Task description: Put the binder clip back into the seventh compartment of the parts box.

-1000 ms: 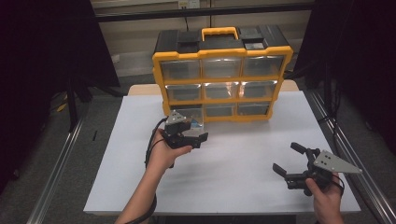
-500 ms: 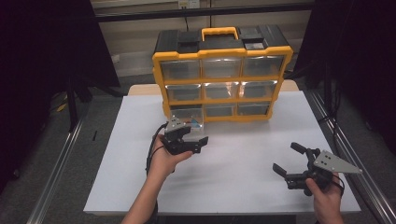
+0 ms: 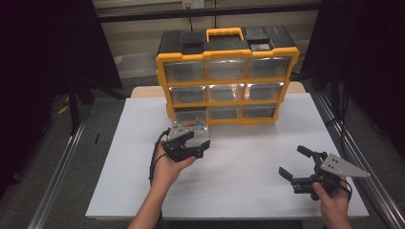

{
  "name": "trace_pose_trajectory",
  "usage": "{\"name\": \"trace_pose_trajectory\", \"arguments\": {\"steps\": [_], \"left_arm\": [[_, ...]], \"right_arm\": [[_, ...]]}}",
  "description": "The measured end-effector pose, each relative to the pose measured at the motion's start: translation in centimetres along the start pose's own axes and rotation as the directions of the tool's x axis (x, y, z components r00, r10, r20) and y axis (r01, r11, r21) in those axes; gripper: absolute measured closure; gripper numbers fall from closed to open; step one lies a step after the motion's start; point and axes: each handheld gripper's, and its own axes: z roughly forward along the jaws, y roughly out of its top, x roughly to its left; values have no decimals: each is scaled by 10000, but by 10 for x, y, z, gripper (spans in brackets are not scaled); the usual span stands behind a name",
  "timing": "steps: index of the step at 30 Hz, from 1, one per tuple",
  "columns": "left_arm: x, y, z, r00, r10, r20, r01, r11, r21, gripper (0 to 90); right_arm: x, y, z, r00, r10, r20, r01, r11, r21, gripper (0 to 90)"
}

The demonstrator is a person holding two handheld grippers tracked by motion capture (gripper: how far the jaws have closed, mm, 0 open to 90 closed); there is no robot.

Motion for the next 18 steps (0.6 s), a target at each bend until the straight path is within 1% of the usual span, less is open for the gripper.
{"name": "trace_pose_trajectory", "arguments": {"steps": [2, 3, 4, 5, 7, 11, 12, 14, 15, 16, 18], "left_arm": [[0, 0, 0, 9999, -28, -102, 28, 10000, 24, 330], [0, -1, 0, 9999, -126, -106, 126, 9999, -55, 351], [0, -1, 0, 9996, -102, -278, 102, 9999, -19, 370], [0, -1, 0, 9993, -80, -365, 80, 10000, -6, 384], [2, -1, 0, 9993, -138, -343, 137, 9999, -37, 415], [1, -1, -2, 9975, -192, -682, 189, 9998, -58, 470], [2, -2, -2, 9976, -224, -662, 219, 9997, -72, 496], [3, -2, -2, 9962, -285, -822, 286, 9996, -3, 536], [3, -2, -2, 9948, -327, -966, 335, 9994, 62, 553], [4, -2, -2, 9946, -388, -961, 394, 9992, 43, 570], [5, -3, -2, 9926, -401, -1146, 416, 9991, 105, 612]], "right_arm": [[0, 0, 0, 10000, -18, 20, 18, 10000, -3, 0], [0, 0, 0, 10000, -21, 17, 21, 10000, 2, 0], [0, 0, 0, 10000, -22, 24, 22, 10000, -5, 0], [0, 0, 0, 10000, -18, 21, 18, 10000, -3, 0], [0, 0, 0, 10000, -21, 20, 21, 10000, 0, 0], [0, 0, 0, 10000, -31, 5, 31, 10000, 10, 0], [0, 0, 0, 10000, -26, 1, 26, 10000, 11, 0], [0, 0, 0, 10000, -32, 15, 32, 10000, 14, 0], [0, 0, 0, 10000, -27, 12, 27, 10000, 25, 0], [0, 0, 0, 10000, -33, 14, 33, 10000, 19, 0], [-1, 0, 0, 10000, -41, 1, 41, 10000, 12, 0]]}}
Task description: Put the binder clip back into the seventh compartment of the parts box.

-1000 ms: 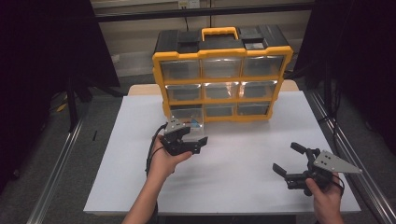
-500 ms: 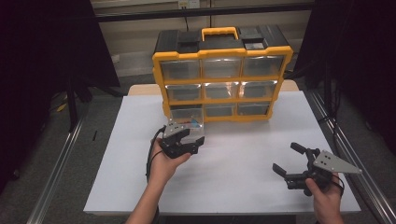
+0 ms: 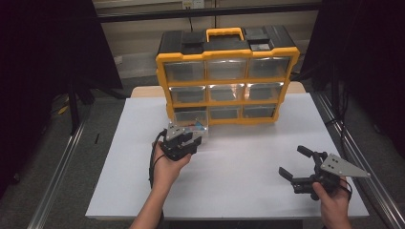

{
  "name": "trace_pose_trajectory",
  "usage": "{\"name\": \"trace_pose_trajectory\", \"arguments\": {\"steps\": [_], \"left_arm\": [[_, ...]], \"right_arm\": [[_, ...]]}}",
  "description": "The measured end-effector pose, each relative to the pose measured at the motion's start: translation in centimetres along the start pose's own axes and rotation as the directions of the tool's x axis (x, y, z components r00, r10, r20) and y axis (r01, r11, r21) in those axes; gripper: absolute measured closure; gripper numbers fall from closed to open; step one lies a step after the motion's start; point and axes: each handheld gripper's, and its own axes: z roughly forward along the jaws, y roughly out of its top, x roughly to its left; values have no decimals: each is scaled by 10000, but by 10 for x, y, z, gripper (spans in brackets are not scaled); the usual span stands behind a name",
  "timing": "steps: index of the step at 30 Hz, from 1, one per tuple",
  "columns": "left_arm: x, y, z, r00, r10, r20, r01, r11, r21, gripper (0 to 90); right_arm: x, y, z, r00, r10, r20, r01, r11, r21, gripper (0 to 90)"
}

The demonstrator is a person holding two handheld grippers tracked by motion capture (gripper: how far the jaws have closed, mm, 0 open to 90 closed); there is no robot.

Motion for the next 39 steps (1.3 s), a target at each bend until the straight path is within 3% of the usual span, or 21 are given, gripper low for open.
{"name": "trace_pose_trajectory", "arguments": {"steps": [13, 24, 39], "left_arm": [[3, 2, 3, 9990, -119, -430, 119, 9999, 7, 767], [7, 3, 5, 9986, -316, -418, 314, 9995, -60, 876], [10, 7, 2, 9968, -492, -634, 478, 9986, -230, 900]], "right_arm": [[0, 0, 1, 10000, 70, 53, -70, 10000, -63, 0], [-1, 0, 0, 10000, 42, 61, -42, 10000, -38, 0], [0, 0, 2, 9999, 122, 19, -121, 9999, -47, 0]]}}
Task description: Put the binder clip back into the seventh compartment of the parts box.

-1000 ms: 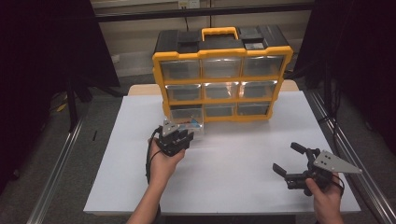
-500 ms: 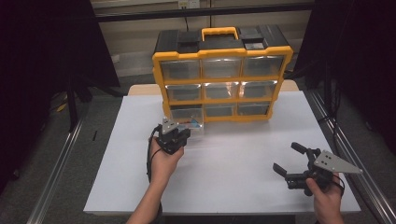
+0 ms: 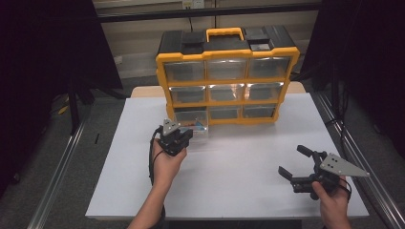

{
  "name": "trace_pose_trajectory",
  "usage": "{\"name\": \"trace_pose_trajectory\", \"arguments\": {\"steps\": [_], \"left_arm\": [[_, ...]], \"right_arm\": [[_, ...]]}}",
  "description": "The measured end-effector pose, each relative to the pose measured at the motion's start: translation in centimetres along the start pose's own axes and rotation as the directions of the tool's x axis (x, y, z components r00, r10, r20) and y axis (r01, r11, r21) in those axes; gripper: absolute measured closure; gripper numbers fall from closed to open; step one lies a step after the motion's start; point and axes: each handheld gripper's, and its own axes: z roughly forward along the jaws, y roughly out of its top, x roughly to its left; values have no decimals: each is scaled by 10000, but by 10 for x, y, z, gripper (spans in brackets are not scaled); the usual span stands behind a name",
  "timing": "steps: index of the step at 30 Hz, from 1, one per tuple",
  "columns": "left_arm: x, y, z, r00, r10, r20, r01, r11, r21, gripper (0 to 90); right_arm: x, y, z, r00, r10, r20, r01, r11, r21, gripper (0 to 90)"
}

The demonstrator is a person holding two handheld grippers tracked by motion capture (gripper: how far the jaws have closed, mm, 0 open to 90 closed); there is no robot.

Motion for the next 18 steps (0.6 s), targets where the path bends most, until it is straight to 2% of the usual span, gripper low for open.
{"name": "trace_pose_trajectory", "arguments": {"steps": [18], "left_arm": [[2, 4, 1, 9998, -174, -7, 173, 9996, -224, 900]], "right_arm": [[0, 0, 0, 10000, -66, -64, 66, 10000, -6, 0]]}}
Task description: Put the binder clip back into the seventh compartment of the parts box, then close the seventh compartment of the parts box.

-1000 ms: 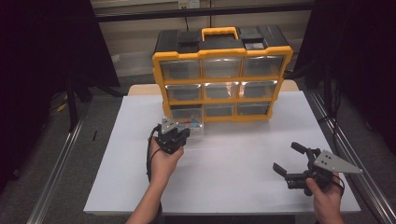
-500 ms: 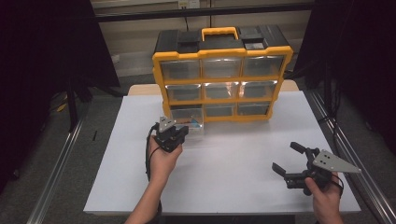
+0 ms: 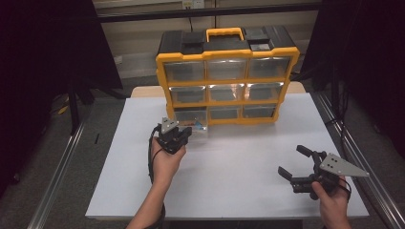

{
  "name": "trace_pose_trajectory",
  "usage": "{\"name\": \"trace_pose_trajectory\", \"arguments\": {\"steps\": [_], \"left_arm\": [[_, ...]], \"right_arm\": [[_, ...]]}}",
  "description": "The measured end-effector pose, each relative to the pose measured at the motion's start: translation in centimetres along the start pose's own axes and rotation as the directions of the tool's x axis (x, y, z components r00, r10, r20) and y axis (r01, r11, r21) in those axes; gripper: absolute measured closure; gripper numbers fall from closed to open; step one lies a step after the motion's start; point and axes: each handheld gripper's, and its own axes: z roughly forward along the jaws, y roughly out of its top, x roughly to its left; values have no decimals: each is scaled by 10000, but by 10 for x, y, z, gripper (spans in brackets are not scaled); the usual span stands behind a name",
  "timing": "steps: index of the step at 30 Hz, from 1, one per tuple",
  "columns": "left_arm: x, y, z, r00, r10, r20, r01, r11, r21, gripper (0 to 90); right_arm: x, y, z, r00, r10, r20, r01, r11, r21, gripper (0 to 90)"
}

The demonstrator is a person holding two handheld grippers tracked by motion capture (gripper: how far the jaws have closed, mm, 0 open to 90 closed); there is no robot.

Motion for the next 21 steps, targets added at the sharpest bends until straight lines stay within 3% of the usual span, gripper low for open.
{"name": "trace_pose_trajectory", "arguments": {"steps": [21], "left_arm": [[3, 4, 6, 9999, -4, -115, 4, 10000, 20, 900]], "right_arm": [[-1, 0, 0, 10000, -19, 23, 19, 10000, 35, 0]]}}
